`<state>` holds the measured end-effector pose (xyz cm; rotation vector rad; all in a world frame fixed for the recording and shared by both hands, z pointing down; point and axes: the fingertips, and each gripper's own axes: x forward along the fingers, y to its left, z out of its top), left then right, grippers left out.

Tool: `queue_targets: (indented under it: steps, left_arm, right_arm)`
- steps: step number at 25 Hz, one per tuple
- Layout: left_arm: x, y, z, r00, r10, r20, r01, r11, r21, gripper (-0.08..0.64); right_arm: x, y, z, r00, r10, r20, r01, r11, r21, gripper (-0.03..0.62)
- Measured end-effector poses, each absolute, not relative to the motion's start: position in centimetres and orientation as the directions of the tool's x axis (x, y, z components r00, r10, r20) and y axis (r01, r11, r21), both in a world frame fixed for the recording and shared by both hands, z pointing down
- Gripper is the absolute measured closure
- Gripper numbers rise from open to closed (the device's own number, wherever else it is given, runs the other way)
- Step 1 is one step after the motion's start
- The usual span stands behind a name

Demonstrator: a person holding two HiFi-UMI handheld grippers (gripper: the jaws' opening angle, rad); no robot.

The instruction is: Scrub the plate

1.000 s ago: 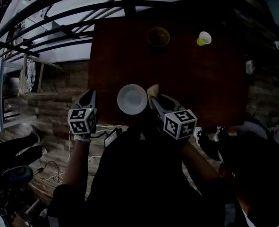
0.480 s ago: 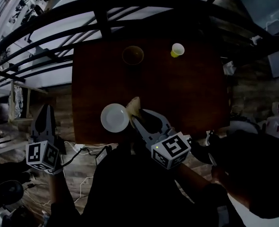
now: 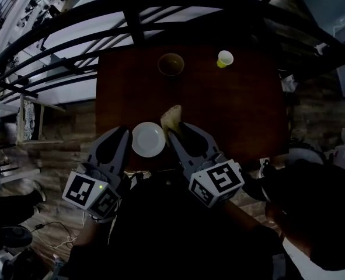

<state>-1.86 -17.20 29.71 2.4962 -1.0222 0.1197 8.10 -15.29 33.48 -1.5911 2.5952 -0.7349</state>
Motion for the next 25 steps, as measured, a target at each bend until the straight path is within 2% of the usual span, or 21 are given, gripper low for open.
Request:
queue_targets:
  steps: [9,14,19,25]
  left_arm:
    - [1.9,-16.6,29.2,0.779,-0.581,0.237,-0.623,-0.675,0.395,0.526]
    - [2.9,-16.5,30.1,0.800,-0.551,0.238,-0.595,-0.671,0.443,0.526]
    - [3.1,-16.2,30.8,0.799,-0.550,0.244,-0.593,-0.653,0.471,0.526]
    - [3.1,-17.0,30.8,0.797,-0.555,0.238,-0.593,-0.646,0.481,0.526]
  right_arm:
    - [7.9,-16.1,30.5,-0.501,-0.849,0.165,-0.824,0.410,-0.391,0.472]
    - [8.2,-16.1,29.9,-0.479,-0.867,0.140,-0.851,0.419,-0.317,0.472]
    - [7.8,-16.1,31.1,-0.478,-0.864,0.161,-0.849,0.407,-0.336,0.472]
    - [7.6,-17.3,29.7,-0.467,-0.878,0.107,-0.843,0.406,-0.351,0.472]
